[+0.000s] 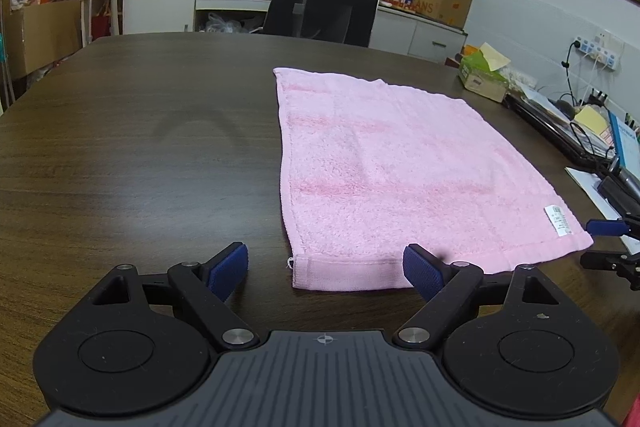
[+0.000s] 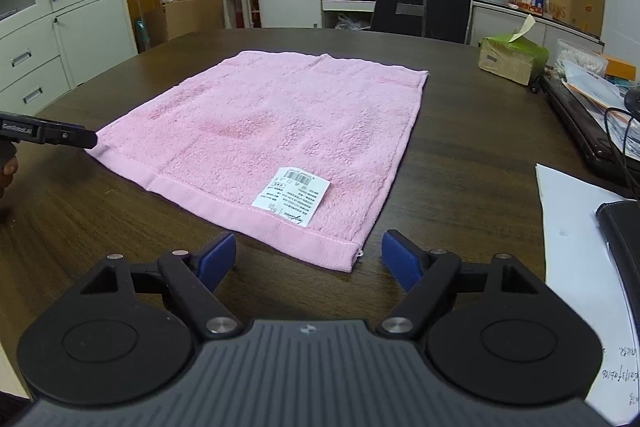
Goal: Fold towel
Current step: 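Lower the right tool onto the towel hem by the label and close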
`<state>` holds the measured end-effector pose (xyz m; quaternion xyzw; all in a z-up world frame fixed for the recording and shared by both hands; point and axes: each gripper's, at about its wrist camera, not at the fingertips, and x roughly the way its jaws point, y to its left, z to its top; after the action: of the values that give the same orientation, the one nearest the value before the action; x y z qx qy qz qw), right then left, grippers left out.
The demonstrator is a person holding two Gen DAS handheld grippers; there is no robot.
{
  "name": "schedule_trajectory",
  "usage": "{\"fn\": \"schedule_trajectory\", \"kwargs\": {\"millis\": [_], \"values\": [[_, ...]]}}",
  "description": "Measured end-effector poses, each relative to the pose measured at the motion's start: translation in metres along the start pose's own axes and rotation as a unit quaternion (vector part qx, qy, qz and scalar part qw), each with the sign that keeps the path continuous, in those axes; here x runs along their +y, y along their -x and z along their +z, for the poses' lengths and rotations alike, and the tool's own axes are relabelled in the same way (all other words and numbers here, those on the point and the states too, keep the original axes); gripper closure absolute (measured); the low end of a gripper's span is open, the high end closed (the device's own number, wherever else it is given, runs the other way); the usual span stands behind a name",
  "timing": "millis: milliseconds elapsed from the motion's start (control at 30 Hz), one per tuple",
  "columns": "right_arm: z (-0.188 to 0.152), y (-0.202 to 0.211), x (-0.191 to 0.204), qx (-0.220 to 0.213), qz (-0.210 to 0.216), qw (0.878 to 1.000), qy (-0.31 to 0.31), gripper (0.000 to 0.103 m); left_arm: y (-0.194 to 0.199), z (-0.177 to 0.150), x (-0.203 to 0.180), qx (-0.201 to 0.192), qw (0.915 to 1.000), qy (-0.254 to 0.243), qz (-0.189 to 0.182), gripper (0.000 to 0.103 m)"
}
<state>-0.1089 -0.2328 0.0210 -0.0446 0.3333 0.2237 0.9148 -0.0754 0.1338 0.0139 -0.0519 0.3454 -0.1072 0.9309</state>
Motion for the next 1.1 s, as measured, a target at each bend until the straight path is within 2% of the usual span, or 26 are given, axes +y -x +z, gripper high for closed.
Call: {"fn": "schedule_trajectory", "kwargs": {"millis": [100, 267, 367, 467, 533, 633, 700, 733, 800, 867, 1033, 1067, 1100], "values": [[0.0, -0.002, 0.002, 0.005, -0.009, 1.0, 0.008, 0.011, 0.0, 0.0, -0.004, 0.002, 0.9999, -0.008, -0.006, 0.024], [0.001, -0.006, 0.004, 0.01, -0.018, 1.0, 0.014, 0.011, -0.002, -0.001, -0.011, 0.002, 0.9998, -0.018, -0.006, 0.025], [0.001, -0.005, 0.003, 0.007, -0.021, 1.0, 0.014, 0.015, -0.004, 0.0, -0.015, 0.003, 0.9997, -0.023, -0.002, 0.026], [0.001, -0.004, 0.002, 0.002, -0.019, 1.0, 0.017, 0.027, -0.006, 0.001, -0.017, 0.004, 0.9997, -0.025, 0.002, 0.028], [0.001, -0.003, 0.003, -0.001, -0.019, 1.0, 0.017, 0.037, -0.006, 0.001, -0.019, 0.004, 0.9996, -0.028, 0.006, 0.033], [0.001, -0.003, 0.003, -0.003, -0.017, 1.0, 0.018, 0.044, -0.007, 0.001, -0.022, 0.005, 0.9993, -0.035, 0.014, 0.037], [0.001, -0.002, 0.004, -0.005, -0.017, 1.0, 0.018, 0.048, -0.008, 0.001, -0.024, 0.005, 0.9989, -0.041, 0.02, 0.05], [0.001, -0.002, 0.004, -0.005, -0.017, 1.0, 0.019, 0.052, -0.008, 0.001, -0.026, 0.005, 0.9987, -0.046, 0.023, 0.053], [0.001, -0.001, 0.006, -0.007, -0.017, 1.0, 0.019, 0.058, -0.008, 0.0, -0.028, 0.005, 0.9982, -0.053, 0.027, 0.067], [0.0, 0.0, 0.006, -0.008, -0.02, 1.0, 0.018, 0.064, -0.008, 0.001, -0.029, 0.007, 0.9983, -0.052, 0.024, 0.072], [0.0, 0.001, 0.006, -0.011, -0.026, 0.999, 0.014, 0.086, -0.009, 0.002, -0.034, 0.011, 0.9978, -0.061, 0.023, 0.084], [0.0, 0.002, 0.006, -0.012, -0.026, 1.0, 0.012, 0.088, -0.009, 0.002, -0.035, 0.012, 0.9979, -0.06, 0.02, 0.091], [0.0, 0.002, 0.006, -0.013, -0.026, 1.0, 0.01, 0.091, -0.009, 0.002, -0.036, 0.013, 0.9981, -0.058, 0.017, 0.094]]}}
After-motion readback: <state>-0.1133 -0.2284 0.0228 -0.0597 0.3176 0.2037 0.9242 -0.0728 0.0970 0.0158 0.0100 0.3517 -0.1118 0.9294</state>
